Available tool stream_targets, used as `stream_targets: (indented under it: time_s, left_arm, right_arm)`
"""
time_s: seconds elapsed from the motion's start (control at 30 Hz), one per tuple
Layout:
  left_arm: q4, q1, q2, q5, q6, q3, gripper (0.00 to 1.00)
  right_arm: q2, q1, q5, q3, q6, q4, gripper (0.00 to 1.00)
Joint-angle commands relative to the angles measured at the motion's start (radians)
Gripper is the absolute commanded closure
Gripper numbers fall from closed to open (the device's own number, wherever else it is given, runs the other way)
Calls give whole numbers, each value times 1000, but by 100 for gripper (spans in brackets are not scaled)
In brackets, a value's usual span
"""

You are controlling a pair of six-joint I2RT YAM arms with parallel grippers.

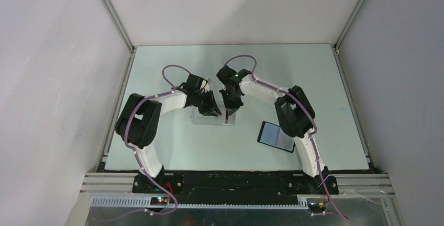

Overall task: Put the credit cards into the card holder
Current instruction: Pick up the credit card from the storage box.

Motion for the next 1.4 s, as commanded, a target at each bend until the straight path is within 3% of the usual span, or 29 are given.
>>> stream_targets:
  time_s: [0.0,0.4,0.67,0.97,1.2,1.27,1.37]
  left_arm:
    - [9,-16,-15,49,-2,35,78]
    - [26,-15,-99,109,-40,49,82]
    - [73,-18,-93,155,-71,40,78]
    - [75,-41,-68,99,-59,21,76]
    - [64,-41,-73,63,-57,16,59]
    - [62,-41,-69,68,-59,19,61]
    - [61,-40,-66,61,-59,17,71]
  right_arm:
    - [22,6,10,31,-13,-6,100]
    - [16,1,-19,31,-3,4,100]
    - [-4,-14,-50,16,15,28,100]
    - [-24,-34,-69,-16,21,45,100]
    - [-28,-34,-75,-12,22,47,100]
    - [-29,-35,-74,-12,22,47,100]
    - [-30,-36,-74,-12,22,46,100]
